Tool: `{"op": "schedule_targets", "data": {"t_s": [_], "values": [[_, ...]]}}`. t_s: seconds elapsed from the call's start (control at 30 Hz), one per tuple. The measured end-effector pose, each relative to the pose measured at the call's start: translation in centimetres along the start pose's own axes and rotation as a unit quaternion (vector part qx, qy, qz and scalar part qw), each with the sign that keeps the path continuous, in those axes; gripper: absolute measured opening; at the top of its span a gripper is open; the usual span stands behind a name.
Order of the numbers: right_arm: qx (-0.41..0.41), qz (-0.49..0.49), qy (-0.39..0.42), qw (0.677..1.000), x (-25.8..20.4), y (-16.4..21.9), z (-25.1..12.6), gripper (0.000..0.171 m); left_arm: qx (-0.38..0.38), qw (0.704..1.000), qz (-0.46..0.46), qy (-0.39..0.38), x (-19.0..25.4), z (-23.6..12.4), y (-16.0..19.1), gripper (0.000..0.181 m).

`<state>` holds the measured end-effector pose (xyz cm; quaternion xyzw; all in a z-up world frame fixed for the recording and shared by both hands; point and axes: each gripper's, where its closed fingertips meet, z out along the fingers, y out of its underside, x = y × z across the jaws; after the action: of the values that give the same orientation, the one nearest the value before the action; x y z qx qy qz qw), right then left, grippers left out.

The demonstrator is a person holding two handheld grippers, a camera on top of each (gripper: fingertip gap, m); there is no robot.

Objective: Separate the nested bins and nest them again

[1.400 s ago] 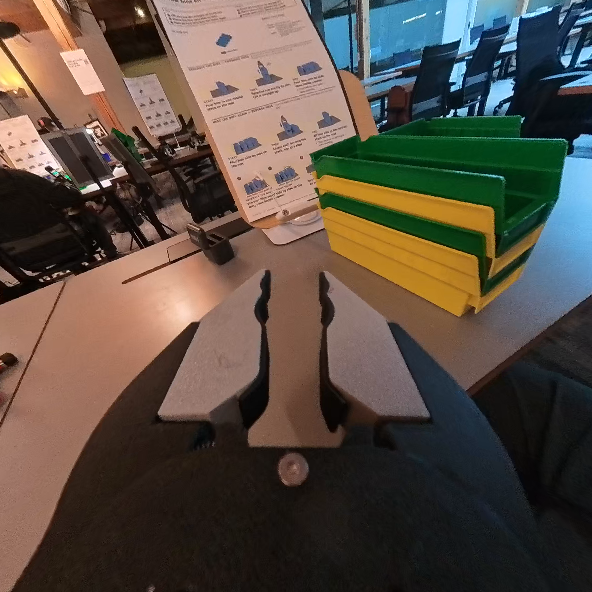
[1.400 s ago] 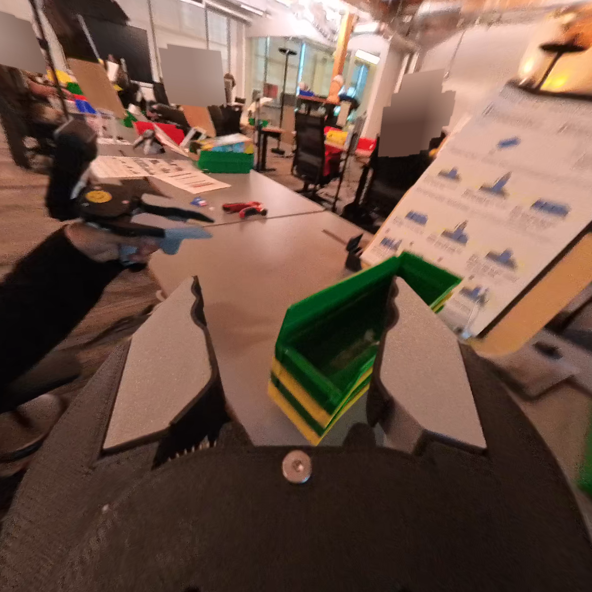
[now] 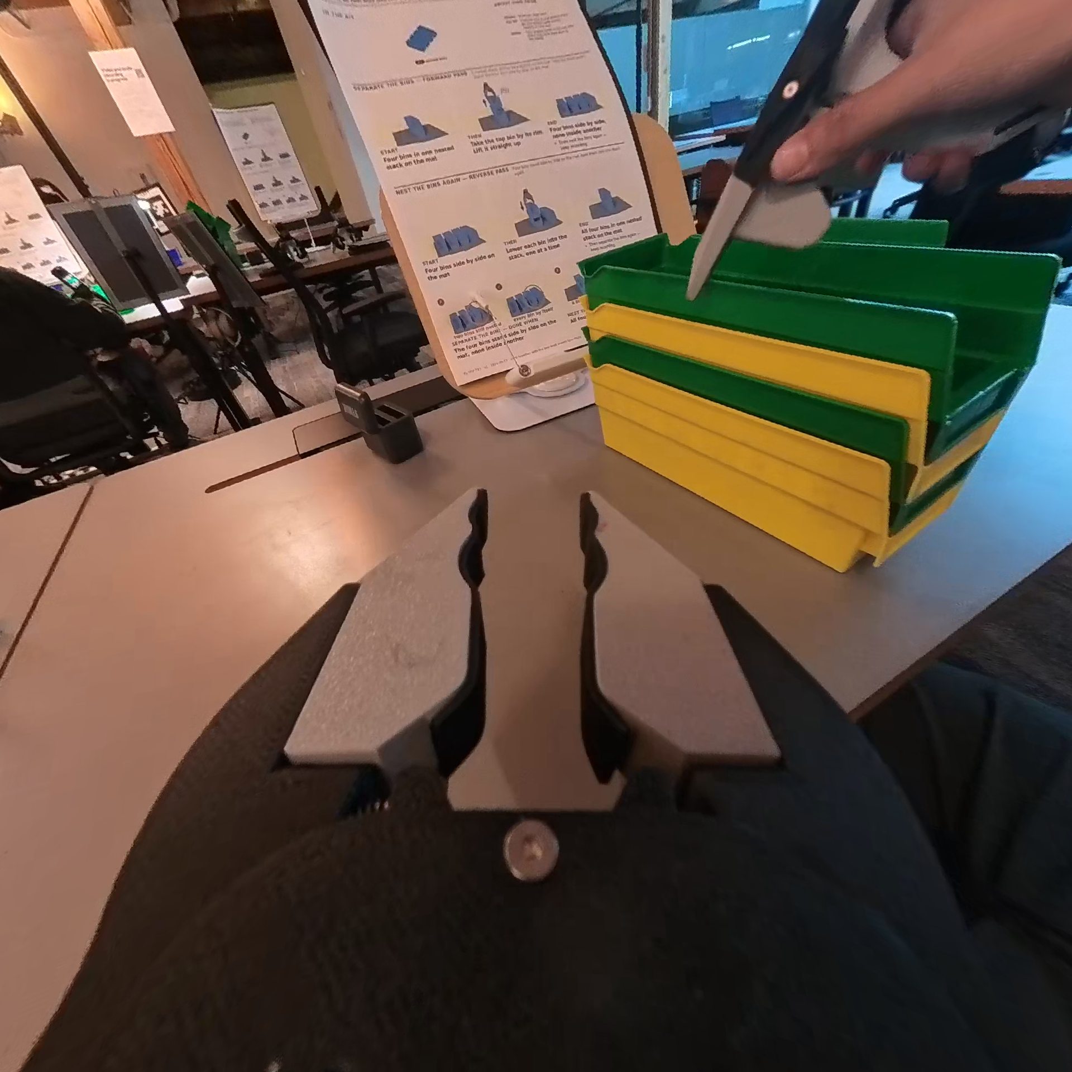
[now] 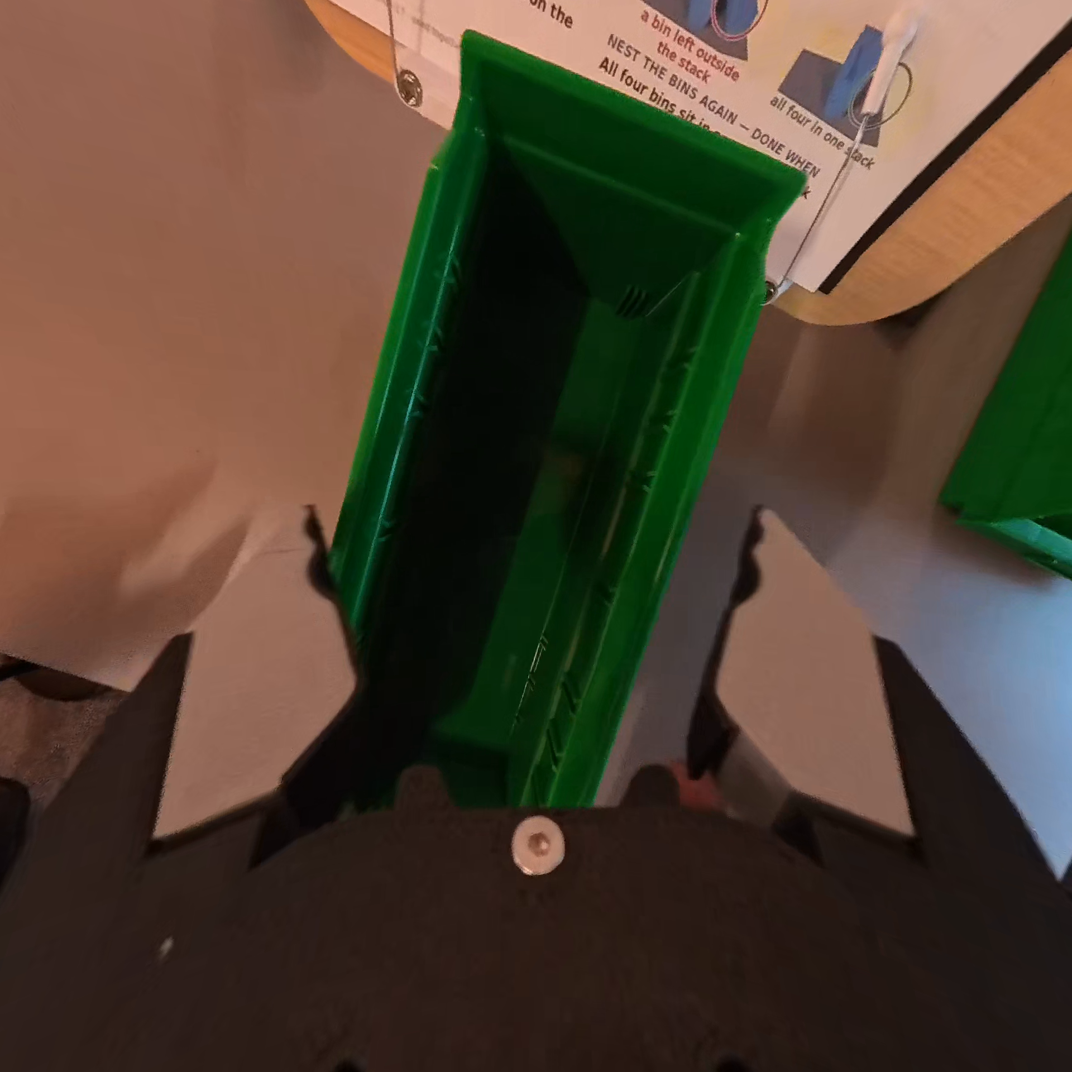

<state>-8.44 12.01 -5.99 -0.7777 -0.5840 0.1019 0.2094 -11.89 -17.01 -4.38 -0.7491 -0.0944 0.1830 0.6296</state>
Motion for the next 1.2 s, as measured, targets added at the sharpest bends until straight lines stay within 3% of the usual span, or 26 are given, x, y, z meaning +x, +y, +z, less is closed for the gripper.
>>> {"op": "schedule_targets", "data": {"t_s": [0.03,0.1,0.57,0.83,1.2], "values": [[0.001,-0.004,-0.003,1.000,-0.2,-0.1,0.1,0.125,0.000,1.000,0.001,0.000,0.0,0.0,0.0,0.029],[0.005,-0.009,-0.005,1.000,-0.7,-0.3,0.2,0.117,0.000,1.000,0.001,0.000,0.0,0.0,0.0,0.029],[-0.013,-0.022,0.002,1.000,-0.6,-0.2,0.2,0.107,0.002,1.000,0.003,0.001,0.1,-0.2,-0.2,0.029],[-0.015,-0.012,-0.001,1.000,-0.6,-0.1,0.4,0.112,0.002,1.000,0.009,0.006,0.6,-0.2,-0.3,0.029],[-0.098,-0.024,0.002,0.995,-0.6,1.7,-0.4,0.114,-0.002,1.000,0.007,0.005,0.2,0.0,0.1,0.029]]}}
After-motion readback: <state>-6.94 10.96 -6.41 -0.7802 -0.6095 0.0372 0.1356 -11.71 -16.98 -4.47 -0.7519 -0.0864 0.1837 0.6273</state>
